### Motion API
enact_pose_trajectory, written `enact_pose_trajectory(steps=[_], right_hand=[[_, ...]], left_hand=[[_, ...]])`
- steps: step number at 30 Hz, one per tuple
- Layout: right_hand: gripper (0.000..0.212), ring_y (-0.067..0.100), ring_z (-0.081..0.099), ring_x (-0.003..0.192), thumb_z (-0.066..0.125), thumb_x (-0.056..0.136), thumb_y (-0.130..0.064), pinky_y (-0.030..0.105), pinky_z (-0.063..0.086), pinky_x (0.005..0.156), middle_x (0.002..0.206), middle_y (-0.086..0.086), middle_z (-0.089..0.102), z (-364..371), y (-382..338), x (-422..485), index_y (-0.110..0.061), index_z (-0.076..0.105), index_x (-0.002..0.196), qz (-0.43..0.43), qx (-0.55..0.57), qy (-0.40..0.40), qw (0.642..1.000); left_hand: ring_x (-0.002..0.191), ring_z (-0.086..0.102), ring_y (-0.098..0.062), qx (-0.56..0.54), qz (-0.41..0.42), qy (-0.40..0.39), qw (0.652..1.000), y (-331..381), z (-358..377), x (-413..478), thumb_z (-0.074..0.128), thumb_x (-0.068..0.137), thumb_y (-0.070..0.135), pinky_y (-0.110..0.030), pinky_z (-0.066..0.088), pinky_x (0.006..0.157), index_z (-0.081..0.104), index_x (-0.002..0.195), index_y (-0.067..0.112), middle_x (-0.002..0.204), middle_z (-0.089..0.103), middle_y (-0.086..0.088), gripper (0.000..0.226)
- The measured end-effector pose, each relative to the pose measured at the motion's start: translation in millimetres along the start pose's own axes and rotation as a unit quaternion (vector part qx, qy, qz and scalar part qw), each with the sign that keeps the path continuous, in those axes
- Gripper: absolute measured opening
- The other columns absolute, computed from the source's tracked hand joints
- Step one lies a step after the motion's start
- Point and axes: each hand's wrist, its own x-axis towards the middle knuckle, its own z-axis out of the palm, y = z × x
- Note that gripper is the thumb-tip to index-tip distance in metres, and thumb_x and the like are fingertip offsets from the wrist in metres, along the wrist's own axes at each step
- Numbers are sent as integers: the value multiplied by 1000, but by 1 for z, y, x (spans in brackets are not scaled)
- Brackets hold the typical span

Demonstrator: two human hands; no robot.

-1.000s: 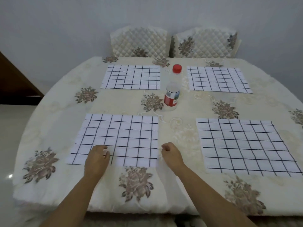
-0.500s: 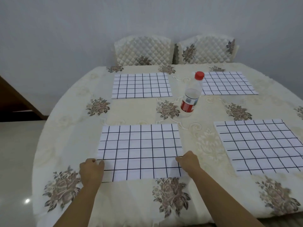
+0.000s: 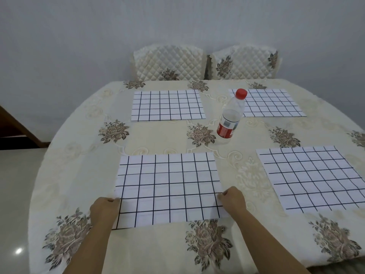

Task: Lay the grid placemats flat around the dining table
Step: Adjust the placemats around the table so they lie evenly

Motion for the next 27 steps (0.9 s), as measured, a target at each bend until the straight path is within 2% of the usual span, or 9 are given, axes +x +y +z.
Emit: enact_pose_trajectory(steps=[3,5,8,13,15,18,22,25,27], right_hand=[[46,9,22,49,60,86,-18,21,20,42,63,-2,23,1,4,-2,-22,23,58,-8,6,13,1000],[41,11,28,49,60,87,-17,18,21,42,69,4,32,4,6,-4,-19,29,59,-11,4,29,1000],[24,10,33,52,58,88,-17,14,20,42,84,13,40,7,6,-5,-8,43,72,-15,-7,39,999],[24,11,30,47,58,88,-16,19,27,46,84,13,39,6,7,-2,-7,42,73,-15,0,38,999],[27,10,28,47,58,88,-14,16,25,44,78,11,39,6,8,-1,-8,41,67,-17,5,36,999],[43,10,24,49,56,87,-8,20,23,43,65,0,32,4,8,-1,-15,33,51,-8,25,33,999],[50,6,17,53,56,86,-6,21,19,44,57,-3,31,0,5,-5,-15,31,43,-8,38,34,999],[49,6,19,52,57,86,-8,21,20,44,64,1,35,0,4,-7,-16,31,45,-4,46,35,998],[50,6,20,52,58,86,-10,20,20,44,71,5,38,0,3,-8,-17,31,45,-4,48,36,998]], left_hand=[[99,57,-43,33,-45,8,998,-2,0,4,58,88,24,-40,46,79,66,97,-11,99,64,-31,38],[111,50,-44,72,-70,6,995,-2,1,5,57,88,28,-43,45,86,62,107,-11,112,58,-33,44],[114,48,-44,105,-90,-9,990,0,2,6,56,88,28,-45,43,91,60,112,-8,118,54,-31,43],[112,49,-43,112,-103,-15,988,2,2,4,60,86,28,-45,43,92,60,113,-7,121,53,-30,44],[111,50,-44,109,-104,-11,989,3,2,3,61,86,25,-45,43,91,59,112,-9,120,53,-31,43],[103,53,-45,105,-79,0,991,1,6,-1,57,88,20,-43,46,85,62,106,-10,114,55,-33,35],[88,57,-45,88,-49,23,995,-2,10,-6,54,88,16,-42,48,78,67,96,-9,103,58,-35,29],[71,55,-38,59,-15,33,998,-4,7,-7,57,88,13,-39,45,68,68,90,-9,96,61,-36,25],[61,48,-30,46,10,39,998,-7,6,-6,57,88,10,-34,40,60,69,87,-11,90,62,-36,24]])
